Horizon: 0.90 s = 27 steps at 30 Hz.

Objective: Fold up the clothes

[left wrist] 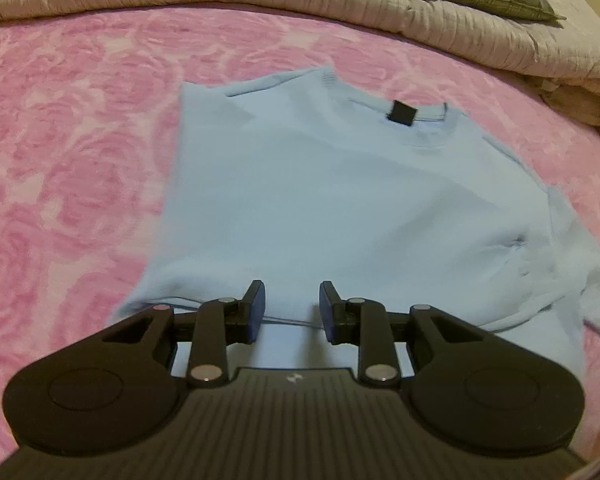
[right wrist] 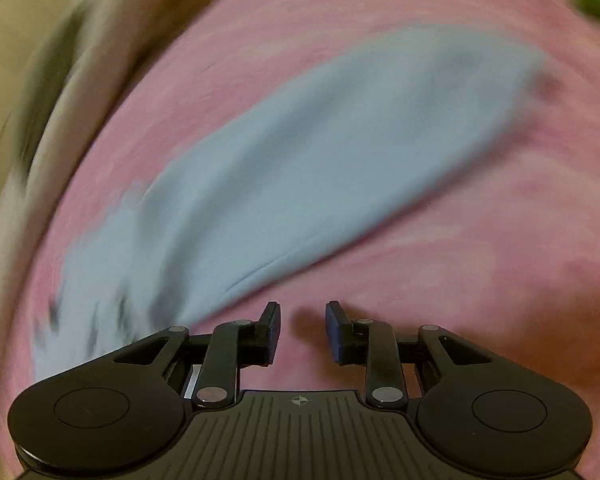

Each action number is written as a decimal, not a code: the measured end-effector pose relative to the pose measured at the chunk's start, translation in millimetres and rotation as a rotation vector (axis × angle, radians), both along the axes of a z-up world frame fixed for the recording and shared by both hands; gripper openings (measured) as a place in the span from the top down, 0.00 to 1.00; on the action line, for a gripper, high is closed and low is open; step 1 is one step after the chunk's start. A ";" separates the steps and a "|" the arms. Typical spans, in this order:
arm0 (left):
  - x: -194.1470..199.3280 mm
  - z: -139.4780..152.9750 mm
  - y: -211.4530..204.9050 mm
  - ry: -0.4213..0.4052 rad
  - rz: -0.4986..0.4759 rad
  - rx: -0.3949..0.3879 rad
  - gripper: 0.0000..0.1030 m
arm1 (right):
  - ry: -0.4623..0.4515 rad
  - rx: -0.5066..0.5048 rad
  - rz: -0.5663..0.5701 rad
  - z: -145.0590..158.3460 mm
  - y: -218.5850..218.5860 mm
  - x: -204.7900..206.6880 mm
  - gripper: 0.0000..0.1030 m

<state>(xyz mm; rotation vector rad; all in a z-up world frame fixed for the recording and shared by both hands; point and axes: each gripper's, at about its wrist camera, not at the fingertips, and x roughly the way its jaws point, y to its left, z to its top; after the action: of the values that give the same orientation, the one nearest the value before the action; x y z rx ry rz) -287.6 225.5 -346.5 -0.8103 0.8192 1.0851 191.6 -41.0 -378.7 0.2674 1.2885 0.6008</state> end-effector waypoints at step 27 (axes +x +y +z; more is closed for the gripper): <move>13.9 -4.1 -29.3 -0.130 0.052 -0.138 0.76 | -0.905 -0.036 0.674 96.3 72.1 -113.4 0.97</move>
<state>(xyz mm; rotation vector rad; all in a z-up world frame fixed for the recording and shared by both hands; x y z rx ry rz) -273.6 196.1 -350.5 -1.0127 0.7724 1.0185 78.2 31.1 -282.4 -0.4625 0.4726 1.1025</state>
